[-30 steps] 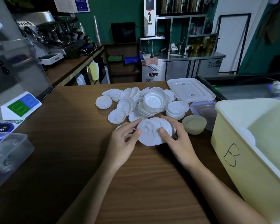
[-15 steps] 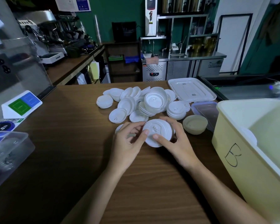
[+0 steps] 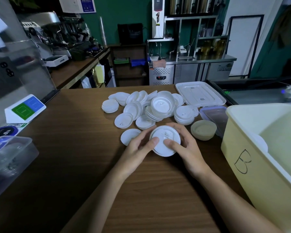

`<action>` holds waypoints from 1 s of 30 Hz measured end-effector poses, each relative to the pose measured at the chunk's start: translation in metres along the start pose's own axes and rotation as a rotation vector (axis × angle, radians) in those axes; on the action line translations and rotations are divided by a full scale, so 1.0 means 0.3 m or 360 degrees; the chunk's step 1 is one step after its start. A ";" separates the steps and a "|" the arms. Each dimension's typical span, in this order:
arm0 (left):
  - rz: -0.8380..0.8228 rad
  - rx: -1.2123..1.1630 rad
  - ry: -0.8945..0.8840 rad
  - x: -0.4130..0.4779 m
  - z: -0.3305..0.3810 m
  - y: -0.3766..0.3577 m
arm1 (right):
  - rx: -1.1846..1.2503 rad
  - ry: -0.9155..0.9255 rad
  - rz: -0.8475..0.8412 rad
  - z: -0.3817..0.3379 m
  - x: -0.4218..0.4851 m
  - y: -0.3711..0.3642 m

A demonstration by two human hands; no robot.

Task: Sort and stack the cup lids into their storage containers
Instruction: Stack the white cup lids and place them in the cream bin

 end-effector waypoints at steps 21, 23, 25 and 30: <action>0.0266 0.0005 0.0044 -0.132 0.107 0.012 | -0.0335 -0.0132 0.0073 -0.090 -0.141 -0.036; 0.0225 0.0047 0.0041 -0.137 0.155 0.009 | -0.0323 -0.0102 0.0074 -0.143 -0.159 -0.044; 0.0211 0.0089 0.0005 -0.148 0.231 0.005 | -0.0338 -0.0050 0.0077 -0.217 -0.190 -0.049; 0.0191 0.0193 -0.0121 -0.142 0.430 -0.030 | -0.0433 0.0074 0.0112 -0.425 -0.272 -0.025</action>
Point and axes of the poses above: each hand's wrist, its own x-axis towards the middle knuckle, its own y-axis out of the back of the hand, z = x × y, the point moved 7 cm from there along x, towards the middle knuckle, and after that the axes turned 10 degrees about -y, right-handed, at the moved point
